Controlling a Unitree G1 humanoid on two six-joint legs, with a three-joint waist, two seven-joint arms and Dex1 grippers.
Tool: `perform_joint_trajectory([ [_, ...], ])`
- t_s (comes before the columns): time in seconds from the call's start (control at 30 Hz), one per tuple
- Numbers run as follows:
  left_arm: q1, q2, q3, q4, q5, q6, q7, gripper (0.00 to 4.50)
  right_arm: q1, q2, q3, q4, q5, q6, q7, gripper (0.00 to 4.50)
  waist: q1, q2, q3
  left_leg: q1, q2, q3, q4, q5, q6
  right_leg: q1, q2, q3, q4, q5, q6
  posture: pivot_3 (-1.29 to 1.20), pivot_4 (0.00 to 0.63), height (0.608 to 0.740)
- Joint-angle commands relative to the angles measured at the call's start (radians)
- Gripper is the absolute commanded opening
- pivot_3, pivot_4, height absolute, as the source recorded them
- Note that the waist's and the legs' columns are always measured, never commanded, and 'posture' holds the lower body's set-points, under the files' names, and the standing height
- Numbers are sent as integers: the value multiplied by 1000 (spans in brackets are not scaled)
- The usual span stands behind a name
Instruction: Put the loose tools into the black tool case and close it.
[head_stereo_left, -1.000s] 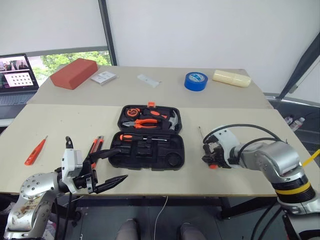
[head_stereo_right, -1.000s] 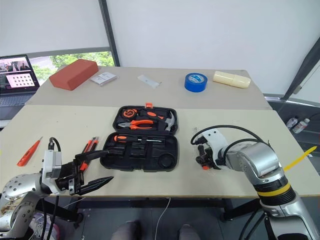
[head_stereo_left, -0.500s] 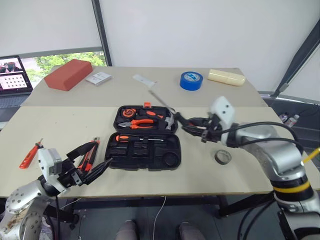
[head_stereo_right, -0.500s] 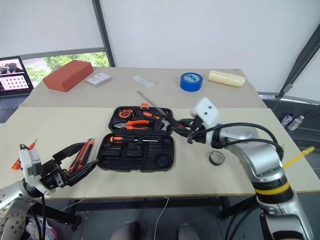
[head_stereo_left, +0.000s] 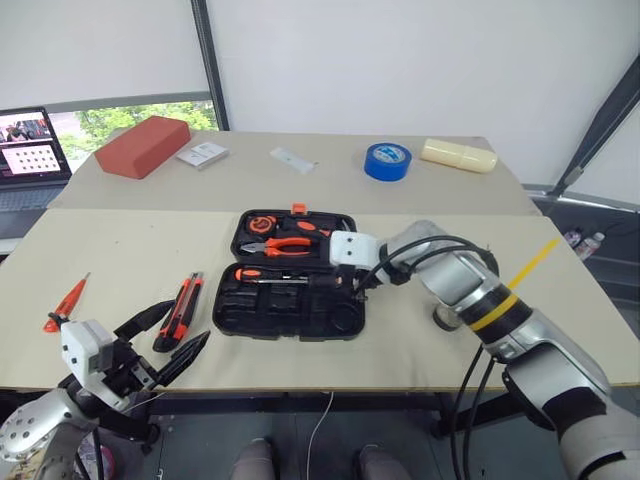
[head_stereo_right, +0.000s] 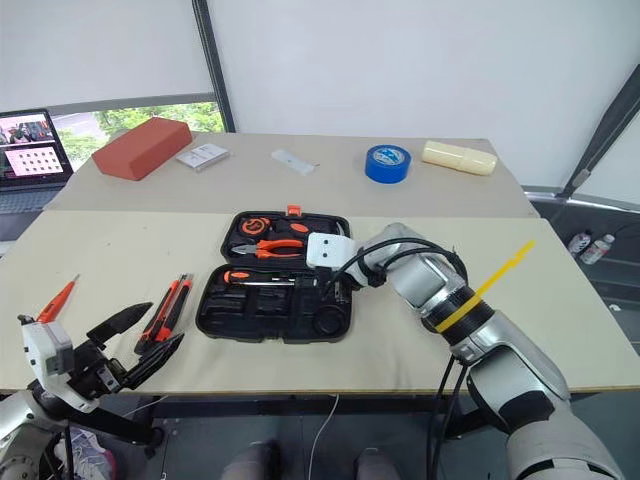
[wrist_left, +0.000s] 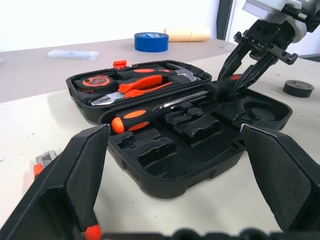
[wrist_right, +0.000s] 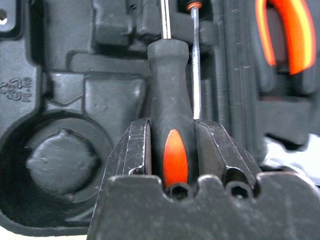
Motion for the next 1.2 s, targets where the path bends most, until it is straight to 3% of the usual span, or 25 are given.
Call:
perform_joint_trajectory([
  [0.03, -2, -7, 5, -40, 1, -21, 14, 4500, -29, 25, -16, -15, -34, 3, 12, 966, -1, 0, 0, 0, 0, 0, 0, 0, 0, 0, 0, 0, 0, 0, 0, 0, 150, 740],
  [0.33, -10, -3, 2, -30, 5, -25, 18, 4500, -30, 63, -8, 36, -112, 13, 28, 966, -1, 0, 0, 0, 1, 0, -1, -3, -5, 0, 0, 0, 0, 0, 0, 0, 150, 740],
  [0.4, -10, -3, 3, -27, 6, -27, 17, 4500, -31, 57, -12, 33, -115, 1, 45, 1973, -1, 0, 0, 0, 1, 0, 0, -3, -5, 0, 0, 0, 0, 0, 0, 0, 150, 740],
  [0.43, -9, -3, 4, -25, 6, -28, 16, 4500, -32, 56, -18, 32, -114, -8, 50, 2174, -1, 0, 0, 0, 1, 0, 0, -3, -5, 0, 0, -1, 0, 0, 0, 0, 150, 740],
  [0.53, -5, -3, 9, -22, 7, -30, 16, 4500, -63, 42, -62, 32, -89, -63, 87, 3318, -1, 0, 0, 0, 0, 0, 0, -3, -5, 0, 0, -1, 0, 0, 0, 0, 150, 740],
  [0.57, -4, -3, 12, -22, 6, -31, 16, 4500, -80, 32, -85, 39, -71, -82, 113, 3510, -1, 0, 0, 0, 0, 0, 0, -3, -5, 0, 0, -1, 0, 0, 0, 0, 150, 740],
  [0.67, 3, -4, 18, -21, 6, -34, 17, 4500, -108, 41, -161, 78, 0, -95, 154, 3510, -1, 0, 0, 0, 1, 0, -1, -3, -5, 0, 0, -1, 0, 0, 0, 0, 150, 740],
  [0.8, 11, -8, 24, -20, 6, -41, 26, 4500, -107, 94, -252, 194, 61, -168, 119, 2292, -2, 0, 0, 0, 1, 0, -1, -3, -5, 0, 1, -1, 0, 0, 0, 0, 150, 740],
  [0.9, 20, -14, 20, -20, 7, -47, 32, 4500, -62, 200, -340, 258, 129, -148, 31, 1324, -4, 0, 0, 1, 1, 0, -1, -3, -5, 0, 1, -1, 0, 0, 0, 0, 150, 740],
  [1.03, 20, -17, 14, -19, 12, -47, 35, 4500, -31, 252, -347, 335, 96, -230, -36, 19, -4, 0, 0, 1, 1, 0, -1, -2, -5, 0, 1, -1, 1, 0, 0, 0, 150, 740],
  [1.2, 8, -13, 11, -13, 21, -42, 39, 4500, 19, 287, -313, 461, 31, -342, -116, 19, 0, 0, 0, 0, 1, 0, 0, -1, -7, 0, 1, -1, 0, 1, 0, 0, 150, 740],
])
